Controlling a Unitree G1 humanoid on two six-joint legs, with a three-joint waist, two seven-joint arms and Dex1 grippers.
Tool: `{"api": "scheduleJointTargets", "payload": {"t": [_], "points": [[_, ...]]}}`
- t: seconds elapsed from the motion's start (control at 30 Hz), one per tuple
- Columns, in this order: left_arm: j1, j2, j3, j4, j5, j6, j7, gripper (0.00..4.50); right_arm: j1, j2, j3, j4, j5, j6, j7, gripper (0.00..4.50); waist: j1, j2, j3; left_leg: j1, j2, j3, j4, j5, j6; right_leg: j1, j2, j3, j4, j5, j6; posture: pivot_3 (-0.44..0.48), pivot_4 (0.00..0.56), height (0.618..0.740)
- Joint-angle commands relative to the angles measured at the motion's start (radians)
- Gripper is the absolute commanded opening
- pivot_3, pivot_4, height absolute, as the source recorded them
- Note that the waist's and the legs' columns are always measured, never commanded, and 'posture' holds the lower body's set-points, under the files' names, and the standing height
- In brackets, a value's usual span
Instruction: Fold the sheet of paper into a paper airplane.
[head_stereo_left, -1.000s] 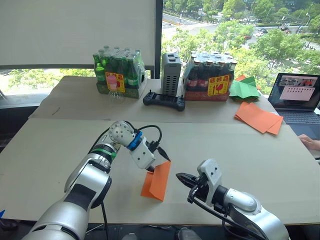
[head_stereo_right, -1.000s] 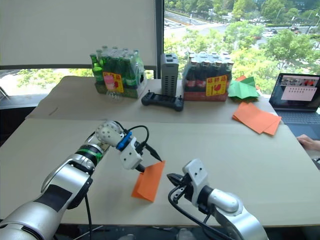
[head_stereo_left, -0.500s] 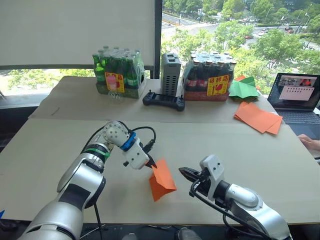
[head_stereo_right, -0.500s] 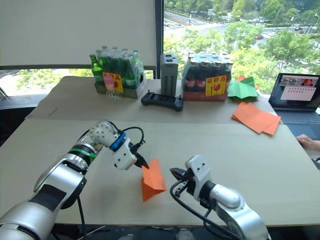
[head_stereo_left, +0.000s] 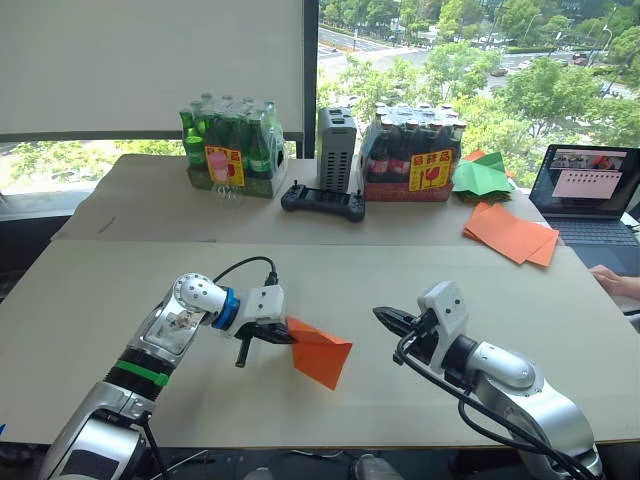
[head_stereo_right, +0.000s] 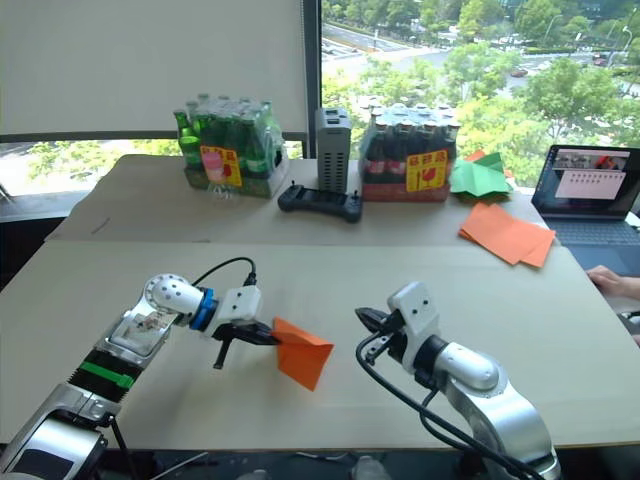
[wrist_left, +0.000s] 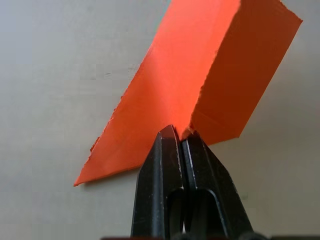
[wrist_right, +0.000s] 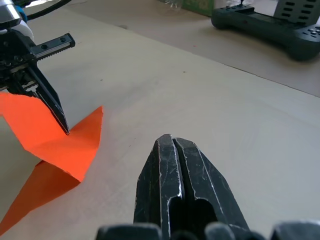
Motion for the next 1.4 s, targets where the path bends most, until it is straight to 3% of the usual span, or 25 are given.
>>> {"api": "scheduleJointTargets", "payload": {"t": [0.03,0.17,0.2,0.37,0.5,0.73,1.07,1.17,1.4], "points": [[-0.009,0.002,-0.005,-0.079,0.016,0.081,0.047,0.02,-0.028,-0.016,0.015,0.012,-0.016,-0.034,0.032,0.00,0.001,0.000,0.000,0.000,0.000,0.000,0.000,0.000,0.000,0.000,0.000,0.000,0.000,0.000,0.000,0.000,0.150,0.733],[-0.037,-0.001,-0.001,-0.081,0.012,0.100,0.063,0.02,-0.061,-0.013,0.020,0.041,-0.022,-0.051,0.056,0.00,0.000,0.000,0.000,0.000,0.000,0.000,0.000,0.000,0.000,0.000,0.000,0.000,0.000,0.000,0.000,0.000,0.150,0.733],[-0.035,0.006,-0.001,-0.086,0.008,0.099,0.057,0.60,-0.065,-0.012,0.022,0.046,-0.025,-0.059,0.060,0.29,-0.001,0.000,0.000,0.000,0.000,0.000,0.000,0.000,0.000,0.000,0.000,0.000,0.000,0.000,0.000,0.000,0.150,0.733],[-0.029,0.022,0.019,-0.116,-0.033,0.135,0.040,2.19,-0.071,-0.024,0.031,0.062,-0.042,-0.094,0.093,1.89,0.000,0.000,0.000,0.000,0.000,0.000,0.000,0.000,0.000,0.000,0.000,0.000,-0.001,0.000,0.000,0.000,0.150,0.733],[-0.037,0.060,0.046,-0.125,-0.073,0.138,0.012,2.23,-0.080,-0.072,0.061,0.063,-0.069,-0.154,0.167,3.30,-0.001,0.000,0.000,0.000,0.000,0.000,0.000,0.000,0.000,0.000,0.000,0.000,-0.001,0.000,0.000,0.000,0.150,0.733],[-0.070,0.125,0.116,-0.023,-0.125,0.130,-0.017,2.23,-0.116,-0.110,0.167,0.072,-0.141,-0.246,0.263,3.30,-0.003,0.000,0.000,0.000,0.000,0.001,0.000,0.000,0.000,0.000,0.000,0.000,0.000,0.000,0.000,0.000,0.150,0.733],[-0.064,0.119,0.164,0.047,-0.155,0.145,0.018,2.23,-0.148,-0.048,0.223,0.202,-0.222,-0.302,0.259,3.30,0.003,0.000,0.000,-0.001,0.000,0.000,0.000,0.000,0.000,0.000,0.000,0.000,-0.001,0.000,-0.001,0.000,0.150,0.733],[-0.058,0.116,0.173,0.040,-0.162,0.157,0.030,2.23,-0.149,-0.039,0.245,0.228,-0.253,-0.331,0.262,2.51,0.002,0.000,0.000,0.000,0.000,0.000,0.000,0.000,0.000,0.000,0.000,0.000,-0.001,0.000,-0.001,0.000,0.150,0.733],[-0.041,0.114,0.176,0.026,-0.204,0.180,0.024,2.23,-0.148,-0.046,0.276,0.252,-0.307,-0.442,0.298,0.04,-0.001,0.000,0.000,0.000,0.000,0.000,0.000,0.000,0.000,0.000,0.000,0.000,0.000,0.000,-0.001,0.000,0.150,0.733]]}}
